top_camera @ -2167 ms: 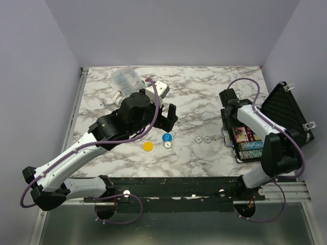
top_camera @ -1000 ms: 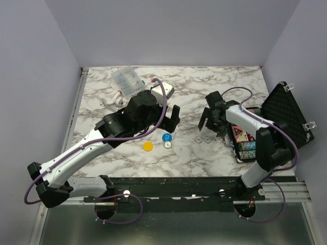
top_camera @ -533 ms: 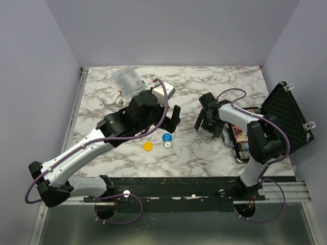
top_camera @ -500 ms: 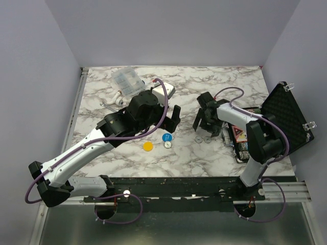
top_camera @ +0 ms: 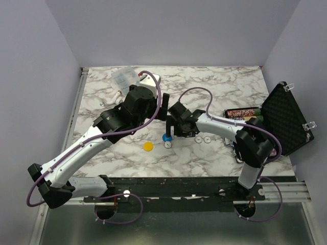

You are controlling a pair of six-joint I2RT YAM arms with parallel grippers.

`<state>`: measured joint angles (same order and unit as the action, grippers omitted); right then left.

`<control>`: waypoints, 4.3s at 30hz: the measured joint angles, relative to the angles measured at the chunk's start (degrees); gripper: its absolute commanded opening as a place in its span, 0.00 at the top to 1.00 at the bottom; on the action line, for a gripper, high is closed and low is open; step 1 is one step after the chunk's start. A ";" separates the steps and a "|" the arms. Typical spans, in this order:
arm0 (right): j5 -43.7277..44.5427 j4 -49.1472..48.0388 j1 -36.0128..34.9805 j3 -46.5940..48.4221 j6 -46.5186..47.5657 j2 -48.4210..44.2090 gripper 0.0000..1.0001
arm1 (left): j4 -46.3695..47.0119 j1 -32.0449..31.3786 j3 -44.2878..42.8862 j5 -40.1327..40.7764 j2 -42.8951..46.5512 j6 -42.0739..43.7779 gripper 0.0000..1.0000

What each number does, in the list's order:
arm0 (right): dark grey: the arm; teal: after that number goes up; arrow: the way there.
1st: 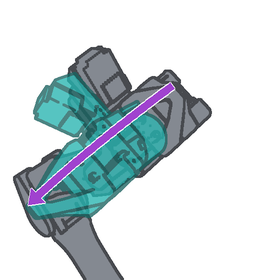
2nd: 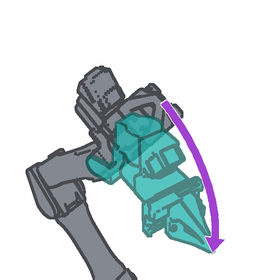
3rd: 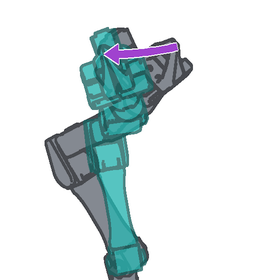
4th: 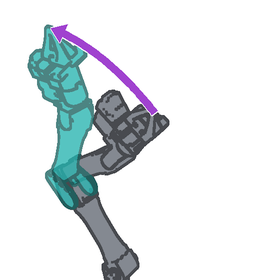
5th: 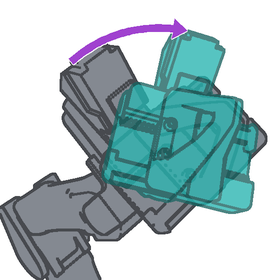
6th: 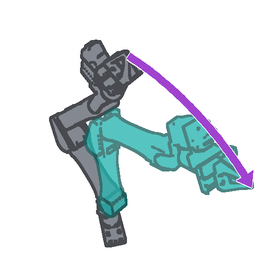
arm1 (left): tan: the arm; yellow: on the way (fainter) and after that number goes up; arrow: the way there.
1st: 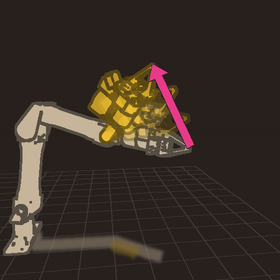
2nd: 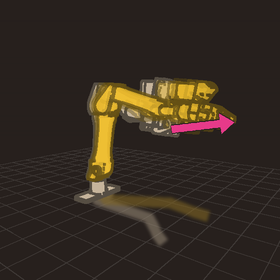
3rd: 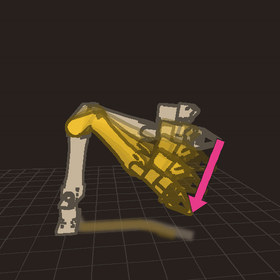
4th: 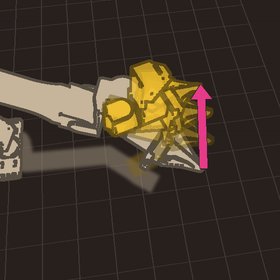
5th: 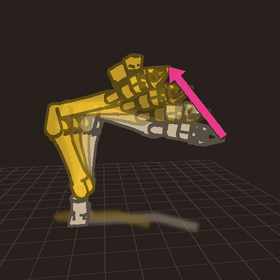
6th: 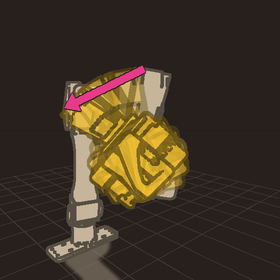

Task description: Pack up texas hold em set

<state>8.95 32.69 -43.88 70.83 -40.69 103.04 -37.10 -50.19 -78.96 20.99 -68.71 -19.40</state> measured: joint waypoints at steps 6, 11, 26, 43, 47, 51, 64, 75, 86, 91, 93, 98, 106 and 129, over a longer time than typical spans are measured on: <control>2.51 -8.13 -6.93 -5.49 -0.90 0.09 0.01 | -0.55 1.88 -0.46 9.55 0.13 -0.83 0.02; 8.31 -9.97 -11.28 -3.30 -0.81 1.55 0.08 | -0.55 1.88 -0.46 13.75 0.81 -0.74 0.01; 16.11 -5.53 -16.15 2.10 -1.31 7.78 0.28 | -0.33 1.86 -0.46 16.09 1.44 -0.33 0.01; 16.11 -6.43 -16.13 0.50 -2.43 6.99 0.47 | -0.28 1.81 -0.46 15.72 1.44 -0.13 0.02; 16.11 -6.43 -16.13 0.33 -2.78 6.84 0.53 | -0.28 1.70 -0.46 15.45 1.44 -0.11 0.01; 16.15 -6.36 -16.13 0.04 -2.82 6.60 0.63 | -0.26 1.68 -0.46 15.39 1.44 -0.07 0.01; 19.74 -3.65 -15.37 -4.20 -3.96 -0.59 0.92 | -0.24 1.68 -0.44 14.29 1.44 0.11 0.02; 20.15 -2.19 0.81 -13.16 -4.22 -16.31 0.92 | 0.22 1.57 -0.42 13.00 1.44 0.70 0.02; 16.74 1.99 12.35 -16.52 -1.77 -18.67 0.88 | 0.59 1.42 -0.39 12.37 1.44 0.81 0.02; 14.69 2.03 12.35 -16.59 -1.40 -16.20 0.86 | 0.61 1.42 -0.39 11.93 1.44 0.90 0.01; 14.03 2.01 12.35 -16.72 -1.29 -15.23 0.85 | 0.61 1.42 -0.39 11.74 1.44 0.94 0.02; 13.62 1.95 12.50 -17.64 -1.22 -14.29 0.81 | 0.66 1.42 -0.31 11.45 1.44 0.98 0.02; 12.70 1.07 13.18 -18.10 -0.50 -13.25 0.77 | 0.81 1.42 -0.28 11.26 1.44 0.98 0.01; 12.22 1.16 13.27 -17.40 0.96 -11.54 0.31 | 0.98 1.42 -0.28 10.25 1.42 1.20 0.02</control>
<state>21.17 33.85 -30.61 53.43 -39.72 91.50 -36.12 -48.77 -79.24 31.24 -67.29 -18.20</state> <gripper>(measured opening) 0.648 0.984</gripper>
